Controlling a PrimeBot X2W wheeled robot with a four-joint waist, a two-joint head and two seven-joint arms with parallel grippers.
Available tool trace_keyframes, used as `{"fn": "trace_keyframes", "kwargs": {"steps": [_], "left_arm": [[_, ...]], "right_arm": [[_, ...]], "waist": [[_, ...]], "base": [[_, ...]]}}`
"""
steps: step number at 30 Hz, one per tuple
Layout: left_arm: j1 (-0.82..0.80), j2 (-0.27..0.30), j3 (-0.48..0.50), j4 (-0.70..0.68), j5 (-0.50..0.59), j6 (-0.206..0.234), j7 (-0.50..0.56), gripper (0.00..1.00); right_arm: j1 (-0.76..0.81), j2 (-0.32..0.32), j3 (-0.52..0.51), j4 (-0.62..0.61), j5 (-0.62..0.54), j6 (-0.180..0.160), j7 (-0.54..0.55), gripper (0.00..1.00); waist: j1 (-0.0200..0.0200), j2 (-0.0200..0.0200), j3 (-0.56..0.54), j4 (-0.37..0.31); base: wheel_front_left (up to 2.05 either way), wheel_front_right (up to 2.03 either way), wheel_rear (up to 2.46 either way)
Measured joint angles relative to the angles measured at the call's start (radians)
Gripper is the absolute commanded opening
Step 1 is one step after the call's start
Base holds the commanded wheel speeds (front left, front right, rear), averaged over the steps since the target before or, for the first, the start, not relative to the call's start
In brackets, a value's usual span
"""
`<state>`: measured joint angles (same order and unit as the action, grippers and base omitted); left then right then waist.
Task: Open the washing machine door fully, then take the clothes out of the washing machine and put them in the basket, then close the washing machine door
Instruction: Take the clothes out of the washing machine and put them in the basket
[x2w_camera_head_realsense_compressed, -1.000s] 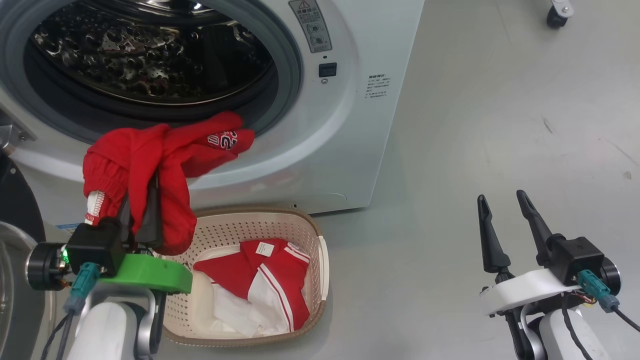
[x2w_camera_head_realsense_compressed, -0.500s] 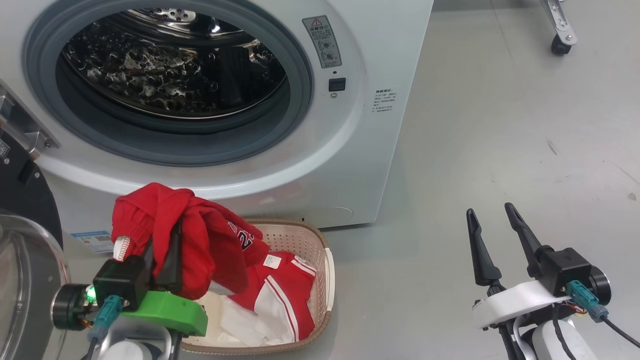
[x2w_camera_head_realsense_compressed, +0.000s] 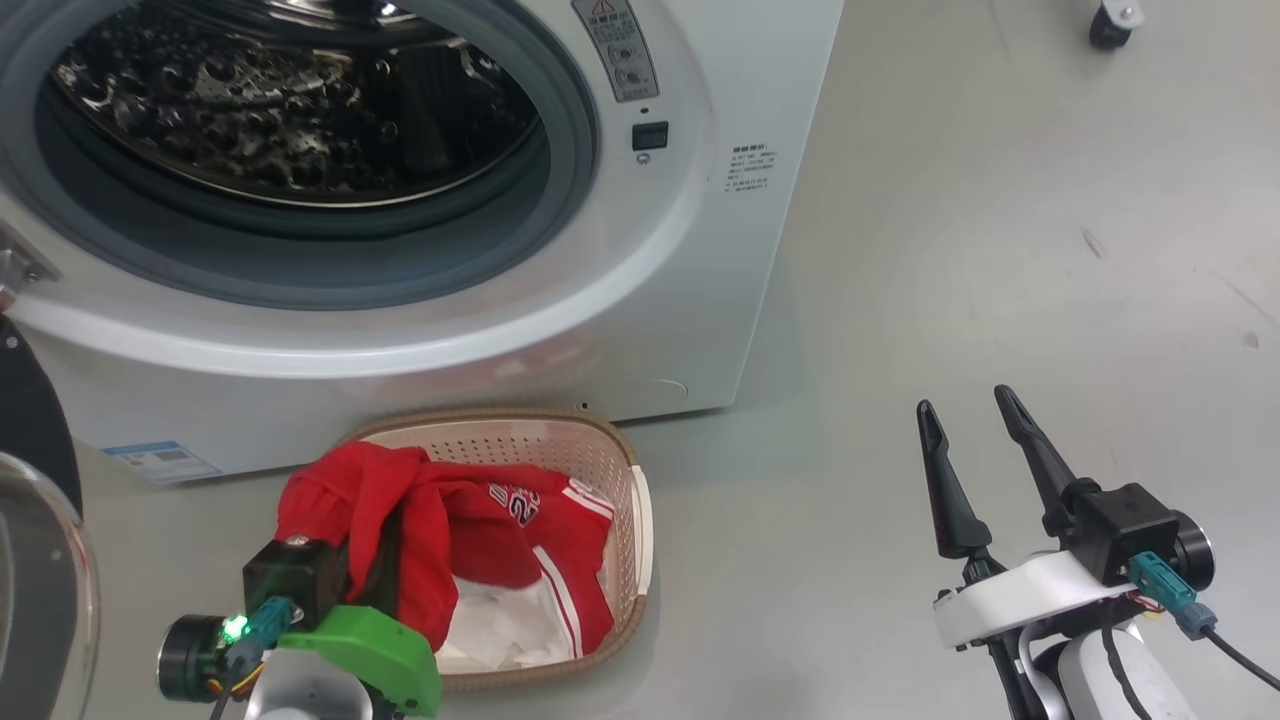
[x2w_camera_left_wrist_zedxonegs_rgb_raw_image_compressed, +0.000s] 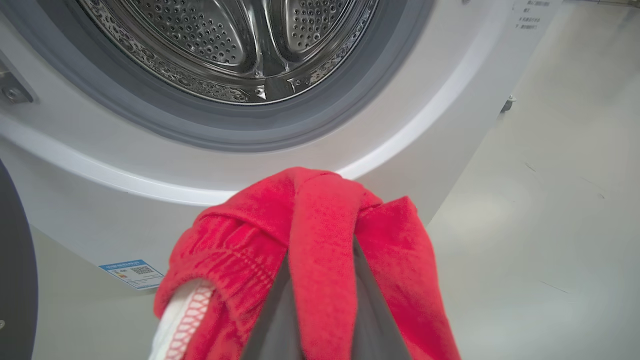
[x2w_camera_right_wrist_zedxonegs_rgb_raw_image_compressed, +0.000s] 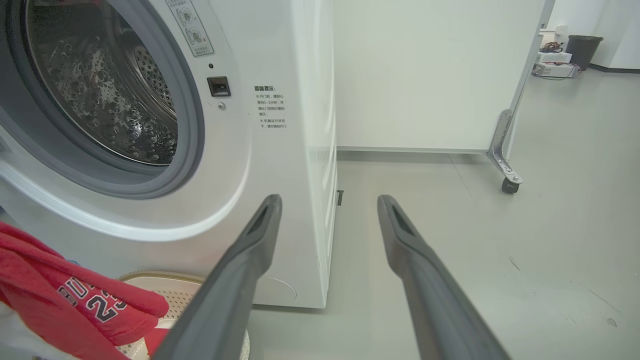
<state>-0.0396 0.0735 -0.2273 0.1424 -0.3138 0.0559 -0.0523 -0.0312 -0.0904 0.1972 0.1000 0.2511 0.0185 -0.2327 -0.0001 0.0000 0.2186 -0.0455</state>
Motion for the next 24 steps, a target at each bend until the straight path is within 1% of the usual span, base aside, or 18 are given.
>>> {"fn": "trace_keyframes", "kwargs": {"steps": [5, 12, 19, 24], "left_arm": [[-0.048, -0.002, -0.013, 0.086, -0.003, -0.008, 0.035, 0.00], [-0.184, -0.006, -0.010, 0.229, -0.003, -0.008, 0.079, 0.00], [-0.304, -0.013, 0.005, 0.372, -0.009, -0.007, 0.141, 0.00], [-0.376, -0.014, 0.042, 0.455, -0.029, 0.002, 0.174, 0.00]], "right_arm": [[-0.010, 0.000, 0.003, -0.031, -0.004, 0.001, 0.004, 1.00], [-0.053, 0.004, 0.014, -0.057, -0.006, 0.007, 0.008, 1.00], [-0.093, 0.013, 0.035, -0.067, -0.005, 0.020, 0.008, 1.00], [-0.142, 0.021, 0.046, -0.079, 0.002, 0.028, 0.007, 1.00]], "waist": [[0.0000, 0.0000, 0.051, -0.013], [0.0000, 0.0000, 0.139, -0.037], [0.0001, 0.0000, 0.232, -0.074], [0.0001, 0.0000, 0.299, -0.108]], "base": [[0.00, 0.00, 0.00], [0.00, 0.00, 0.00], [0.00, 0.00, 0.00], [0.00, 0.00, 0.00]]}}
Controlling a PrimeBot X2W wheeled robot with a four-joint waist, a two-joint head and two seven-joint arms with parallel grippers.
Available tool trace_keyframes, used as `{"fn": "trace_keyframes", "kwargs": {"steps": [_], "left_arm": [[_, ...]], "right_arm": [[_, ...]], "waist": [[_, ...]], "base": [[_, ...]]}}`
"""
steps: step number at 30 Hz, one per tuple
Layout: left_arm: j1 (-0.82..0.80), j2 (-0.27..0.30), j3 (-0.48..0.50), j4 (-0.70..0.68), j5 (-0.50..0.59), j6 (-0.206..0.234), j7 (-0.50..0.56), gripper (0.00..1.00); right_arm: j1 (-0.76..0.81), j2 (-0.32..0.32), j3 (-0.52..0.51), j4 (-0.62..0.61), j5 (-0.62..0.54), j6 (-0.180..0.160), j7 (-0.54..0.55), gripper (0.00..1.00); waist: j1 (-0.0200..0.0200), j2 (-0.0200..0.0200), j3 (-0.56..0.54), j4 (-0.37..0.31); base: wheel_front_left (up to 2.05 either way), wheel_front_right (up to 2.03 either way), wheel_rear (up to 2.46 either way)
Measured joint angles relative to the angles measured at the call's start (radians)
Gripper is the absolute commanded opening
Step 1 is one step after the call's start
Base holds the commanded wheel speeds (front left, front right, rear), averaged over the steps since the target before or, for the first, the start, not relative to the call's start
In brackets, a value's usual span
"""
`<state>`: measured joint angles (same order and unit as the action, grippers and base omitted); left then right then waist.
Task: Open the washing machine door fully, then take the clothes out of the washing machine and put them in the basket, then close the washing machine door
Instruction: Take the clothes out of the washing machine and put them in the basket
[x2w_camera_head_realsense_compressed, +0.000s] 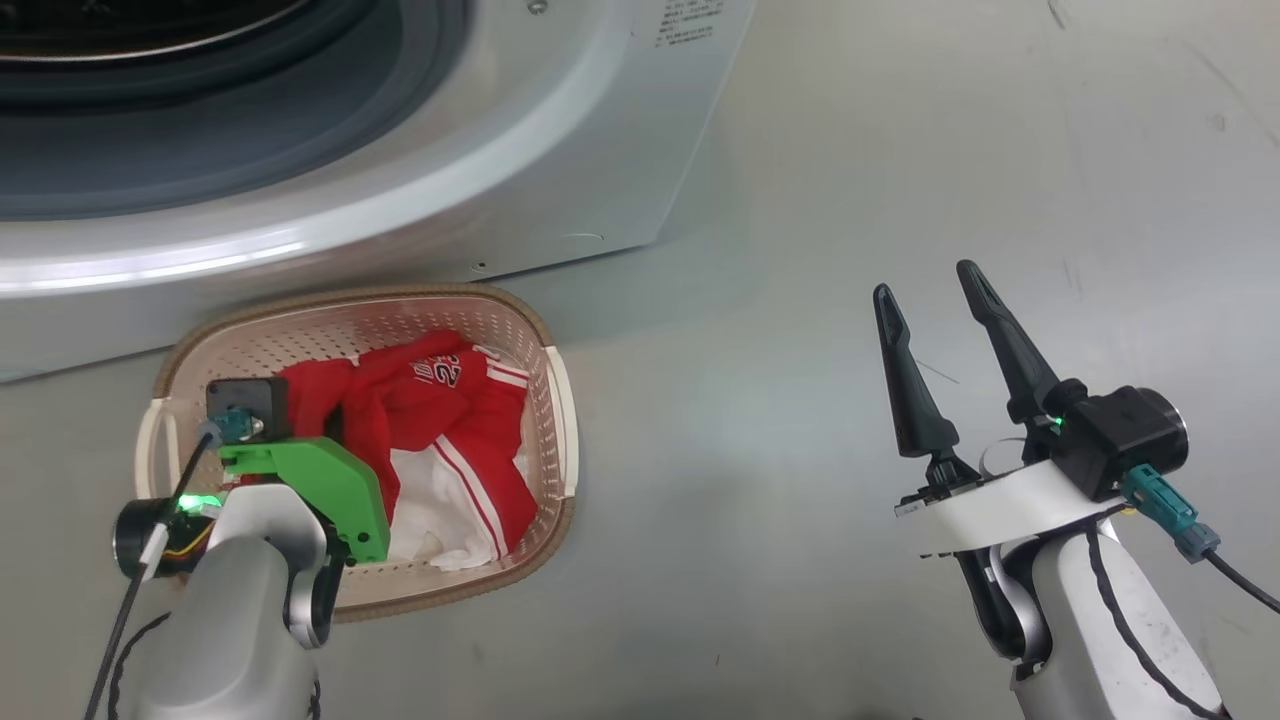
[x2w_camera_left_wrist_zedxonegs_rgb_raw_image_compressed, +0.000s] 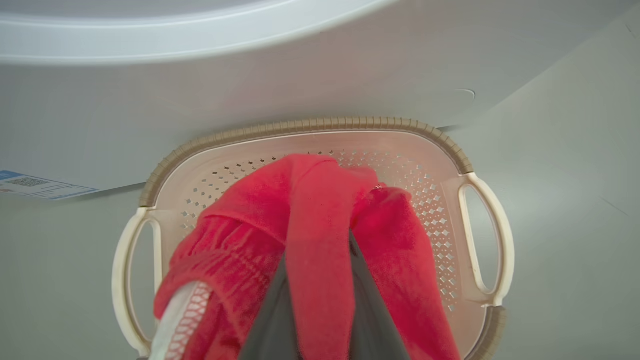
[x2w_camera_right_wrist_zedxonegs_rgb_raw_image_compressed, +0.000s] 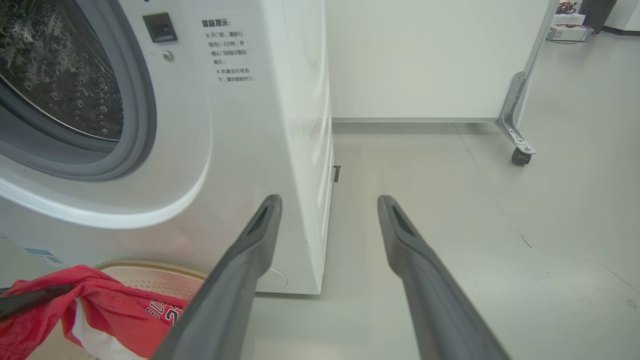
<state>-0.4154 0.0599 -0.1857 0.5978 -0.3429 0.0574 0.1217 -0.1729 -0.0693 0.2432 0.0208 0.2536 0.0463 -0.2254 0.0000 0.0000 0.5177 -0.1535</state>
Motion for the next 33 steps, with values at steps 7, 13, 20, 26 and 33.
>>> {"fn": "trace_keyframes", "kwargs": {"steps": [7, 13, 20, 26, 33], "left_arm": [[-0.091, 0.019, 0.026, 0.111, -0.014, 0.000, 0.030, 0.00], [-0.151, 0.028, 0.032, 0.202, -0.018, -0.006, 0.035, 0.94], [-0.202, 0.030, 0.033, 0.263, -0.017, -0.010, 0.007, 1.00], [-0.211, 0.027, 0.037, 0.308, -0.018, -0.019, -0.045, 1.00], [-0.211, 0.024, 0.021, 0.318, -0.013, -0.042, -0.152, 1.00]], "right_arm": [[-0.048, 0.006, 0.016, 0.004, 0.009, 0.006, -0.009, 1.00], [-0.074, 0.008, 0.015, 0.027, 0.010, 0.014, -0.015, 1.00], [-0.088, 0.009, 0.012, 0.049, 0.010, 0.013, -0.018, 1.00], [-0.091, 0.010, 0.002, 0.068, 0.010, 0.013, -0.019, 1.00], [-0.091, 0.010, -0.012, 0.090, 0.010, 0.013, -0.022, 1.00]], "waist": [[0.0001, 0.0000, 0.088, -0.052], [0.0001, 0.0000, 0.150, -0.098], [0.0001, 0.0000, 0.174, -0.114], [0.0001, 0.0000, 0.163, -0.100], [0.0001, 0.0000, 0.134, -0.077]], "base": [[0.00, 0.00, 0.00], [0.00, 0.00, 0.00], [0.00, 0.00, 0.00], [0.00, 0.00, 0.00], [0.00, 0.00, 0.00]]}}
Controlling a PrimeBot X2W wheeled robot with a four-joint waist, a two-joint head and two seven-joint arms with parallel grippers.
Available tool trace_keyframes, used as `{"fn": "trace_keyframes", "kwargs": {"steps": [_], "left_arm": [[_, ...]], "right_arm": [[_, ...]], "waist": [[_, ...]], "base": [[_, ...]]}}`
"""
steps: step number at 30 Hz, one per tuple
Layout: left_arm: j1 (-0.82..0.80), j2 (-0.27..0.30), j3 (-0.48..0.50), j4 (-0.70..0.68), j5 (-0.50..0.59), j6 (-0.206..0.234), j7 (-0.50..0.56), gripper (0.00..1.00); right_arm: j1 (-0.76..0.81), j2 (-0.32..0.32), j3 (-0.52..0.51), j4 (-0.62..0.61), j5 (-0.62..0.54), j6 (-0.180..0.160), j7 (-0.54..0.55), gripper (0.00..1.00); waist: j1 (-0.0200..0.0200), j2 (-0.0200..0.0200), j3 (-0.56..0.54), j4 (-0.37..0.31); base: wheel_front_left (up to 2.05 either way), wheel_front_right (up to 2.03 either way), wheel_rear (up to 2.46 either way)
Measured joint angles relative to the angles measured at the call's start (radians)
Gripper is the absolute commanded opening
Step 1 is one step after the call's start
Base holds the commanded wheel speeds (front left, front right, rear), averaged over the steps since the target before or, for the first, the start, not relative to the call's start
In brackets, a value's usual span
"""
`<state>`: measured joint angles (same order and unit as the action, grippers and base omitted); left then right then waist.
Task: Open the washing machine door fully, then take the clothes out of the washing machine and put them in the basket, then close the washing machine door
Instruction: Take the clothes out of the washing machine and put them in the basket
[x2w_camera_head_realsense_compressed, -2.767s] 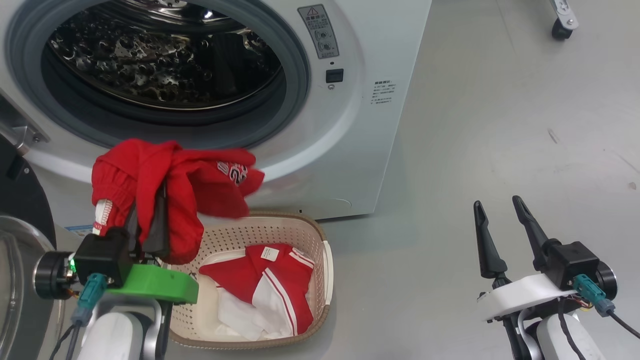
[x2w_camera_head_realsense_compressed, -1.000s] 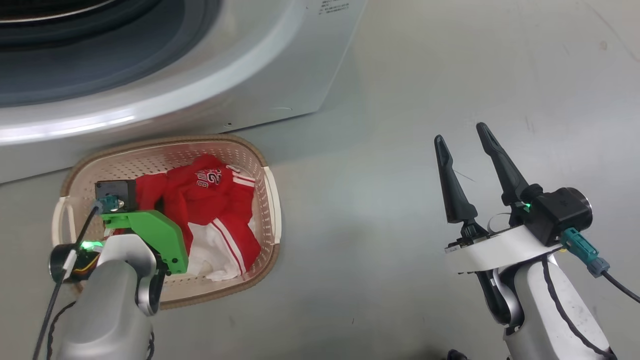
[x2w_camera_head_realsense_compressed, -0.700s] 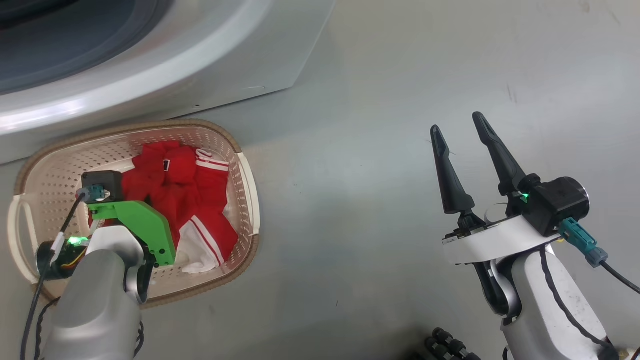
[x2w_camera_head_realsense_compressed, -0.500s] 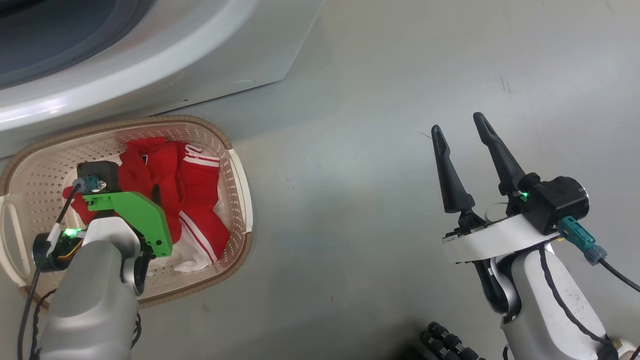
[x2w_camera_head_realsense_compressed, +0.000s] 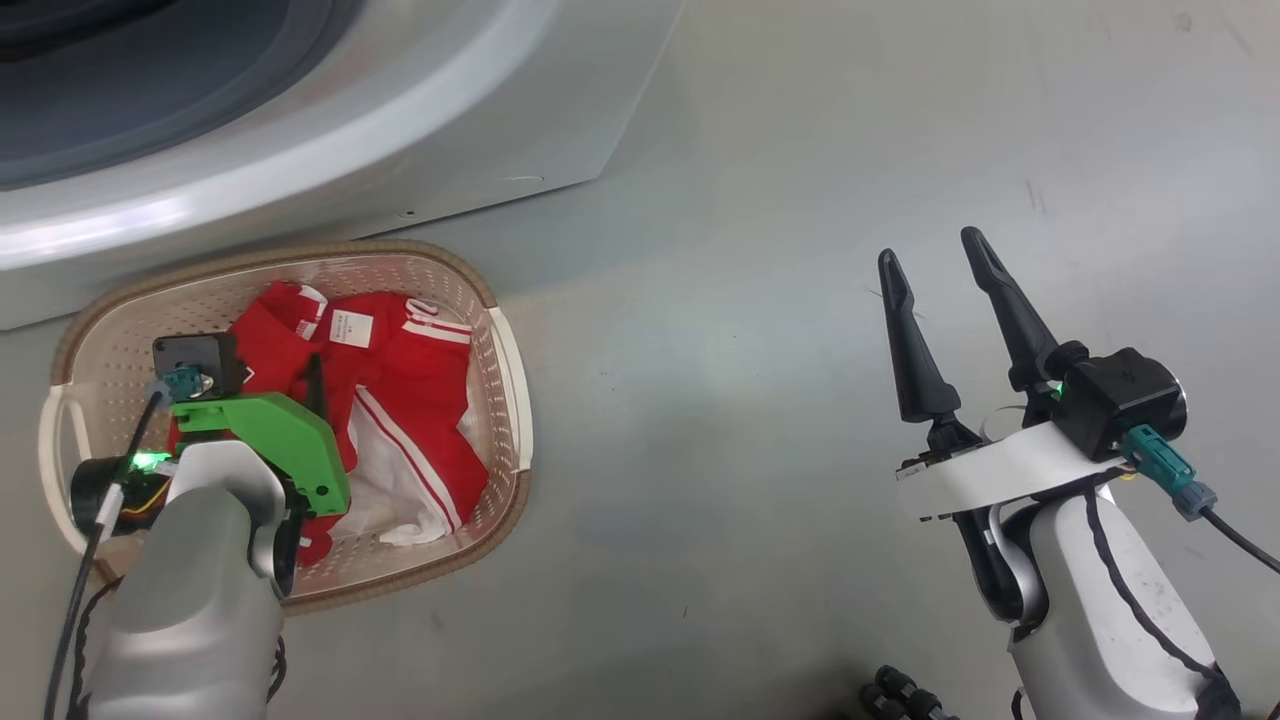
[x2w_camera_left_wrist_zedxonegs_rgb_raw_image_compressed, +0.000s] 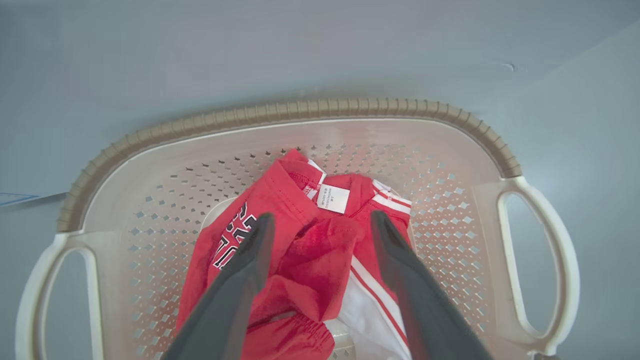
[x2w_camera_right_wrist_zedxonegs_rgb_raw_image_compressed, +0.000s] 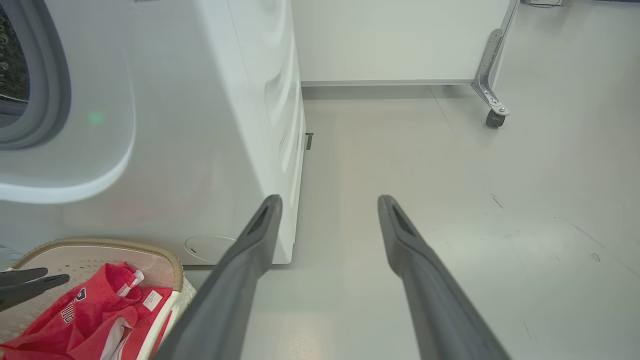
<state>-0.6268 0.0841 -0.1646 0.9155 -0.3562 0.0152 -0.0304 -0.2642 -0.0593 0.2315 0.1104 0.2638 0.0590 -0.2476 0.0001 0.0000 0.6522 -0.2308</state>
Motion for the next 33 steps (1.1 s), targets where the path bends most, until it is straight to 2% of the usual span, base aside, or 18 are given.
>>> {"fn": "trace_keyframes", "kwargs": {"steps": [13, 26, 33], "left_arm": [[0.002, -0.033, -0.026, -0.063, 0.015, -0.021, -0.217, 1.00], [0.093, -0.039, -0.035, -0.198, 0.034, -0.022, -0.226, 1.00], [0.165, -0.040, -0.031, -0.337, 0.046, -0.019, -0.226, 1.00]], "right_arm": [[0.004, -0.010, -0.026, 0.032, -0.002, -0.009, -0.005, 1.00], [0.057, -0.037, -0.063, 0.057, -0.011, -0.019, -0.005, 1.00], [0.101, -0.038, -0.069, 0.068, -0.011, -0.026, -0.005, 1.00]], "waist": [[0.0000, 0.0000, -0.083, 0.063], [-0.0001, 0.0000, -0.211, 0.145], [-0.0001, 0.0000, -0.293, 0.182]], "base": [[0.00, 0.00, 0.00], [0.00, 0.00, 0.00], [0.00, 0.00, 0.00]]}}
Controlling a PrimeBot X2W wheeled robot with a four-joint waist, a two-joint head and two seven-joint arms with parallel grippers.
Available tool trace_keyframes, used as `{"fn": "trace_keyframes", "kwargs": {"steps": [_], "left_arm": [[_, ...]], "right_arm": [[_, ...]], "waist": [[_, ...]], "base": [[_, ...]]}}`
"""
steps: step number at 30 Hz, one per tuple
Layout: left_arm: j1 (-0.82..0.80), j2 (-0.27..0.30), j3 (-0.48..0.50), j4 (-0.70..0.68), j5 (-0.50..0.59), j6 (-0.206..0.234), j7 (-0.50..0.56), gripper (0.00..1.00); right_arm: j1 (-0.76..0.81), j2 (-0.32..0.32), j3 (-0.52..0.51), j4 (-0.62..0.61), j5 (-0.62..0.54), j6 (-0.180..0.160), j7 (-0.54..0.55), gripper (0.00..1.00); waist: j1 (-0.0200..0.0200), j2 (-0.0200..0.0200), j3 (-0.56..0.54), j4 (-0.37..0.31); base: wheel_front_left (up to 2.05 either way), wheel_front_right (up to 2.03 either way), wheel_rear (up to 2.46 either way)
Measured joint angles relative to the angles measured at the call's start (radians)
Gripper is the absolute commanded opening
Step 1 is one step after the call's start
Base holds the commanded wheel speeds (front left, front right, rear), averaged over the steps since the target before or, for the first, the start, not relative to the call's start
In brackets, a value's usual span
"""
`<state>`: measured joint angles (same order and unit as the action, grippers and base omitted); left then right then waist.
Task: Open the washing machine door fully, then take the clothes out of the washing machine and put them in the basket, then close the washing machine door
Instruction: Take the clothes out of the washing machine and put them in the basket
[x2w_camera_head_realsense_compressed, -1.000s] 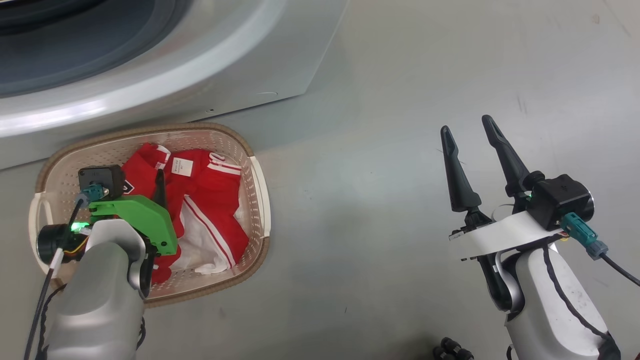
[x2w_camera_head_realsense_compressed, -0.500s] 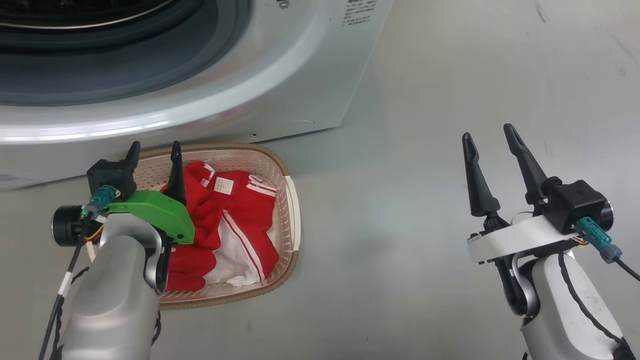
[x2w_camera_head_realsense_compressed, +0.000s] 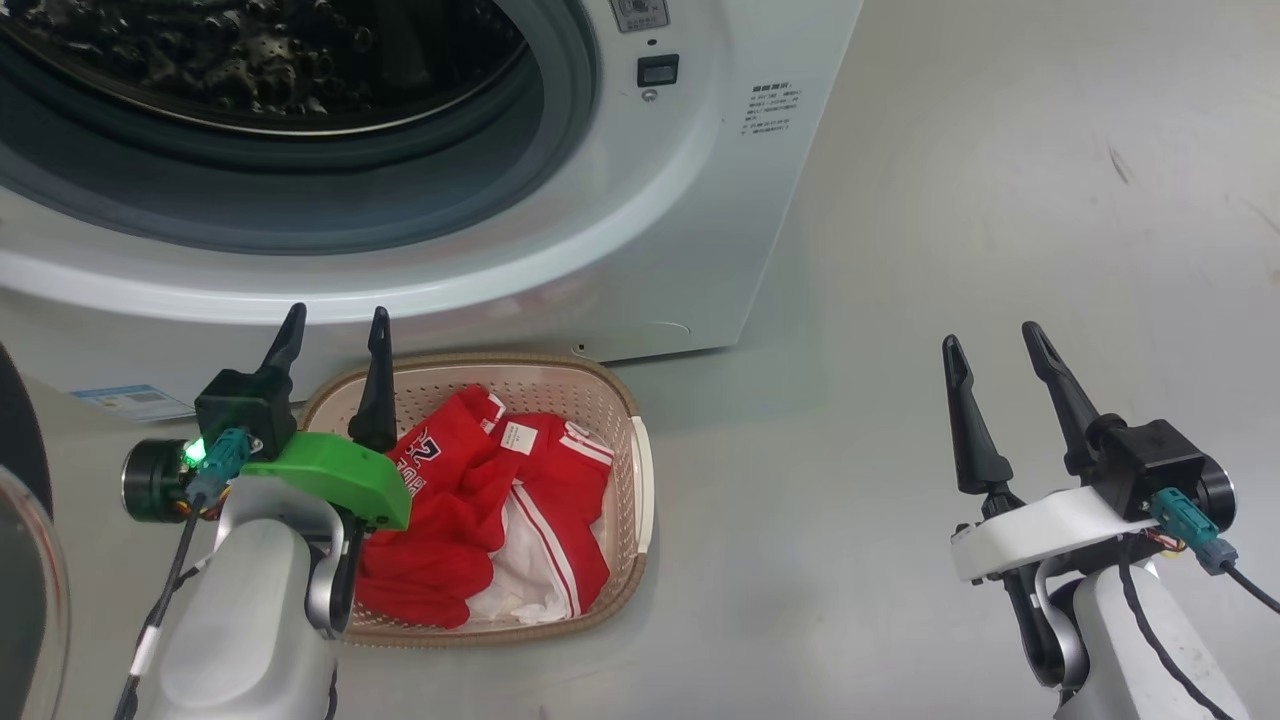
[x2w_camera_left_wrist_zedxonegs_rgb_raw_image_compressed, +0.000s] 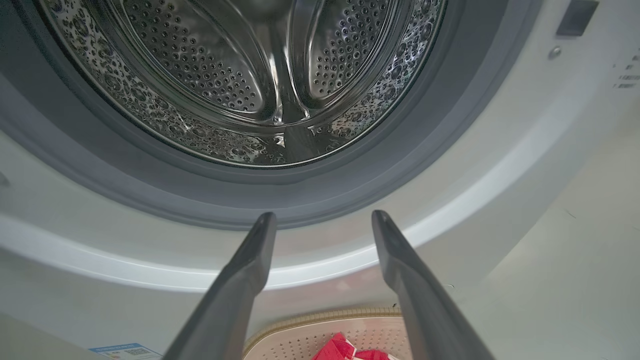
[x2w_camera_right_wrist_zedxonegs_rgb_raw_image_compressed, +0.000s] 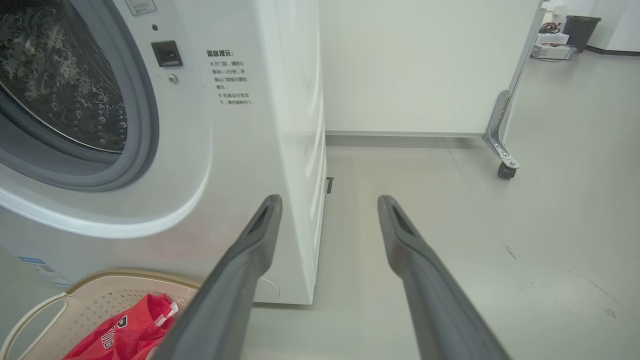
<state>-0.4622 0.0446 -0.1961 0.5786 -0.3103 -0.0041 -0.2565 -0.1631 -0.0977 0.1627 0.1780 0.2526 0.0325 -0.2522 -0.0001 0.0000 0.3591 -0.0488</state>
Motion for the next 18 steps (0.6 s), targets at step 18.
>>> {"fn": "trace_keyframes", "kwargs": {"steps": [18], "left_arm": [[0.270, 0.002, -0.010, -0.203, 0.049, 0.030, 0.000, 1.00]], "right_arm": [[0.120, -0.001, -0.013, 0.014, 0.000, -0.018, 0.000, 1.00]], "waist": [[0.0000, 0.0000, -0.199, 0.055]], "base": [[0.00, 0.00, 0.00]]}}
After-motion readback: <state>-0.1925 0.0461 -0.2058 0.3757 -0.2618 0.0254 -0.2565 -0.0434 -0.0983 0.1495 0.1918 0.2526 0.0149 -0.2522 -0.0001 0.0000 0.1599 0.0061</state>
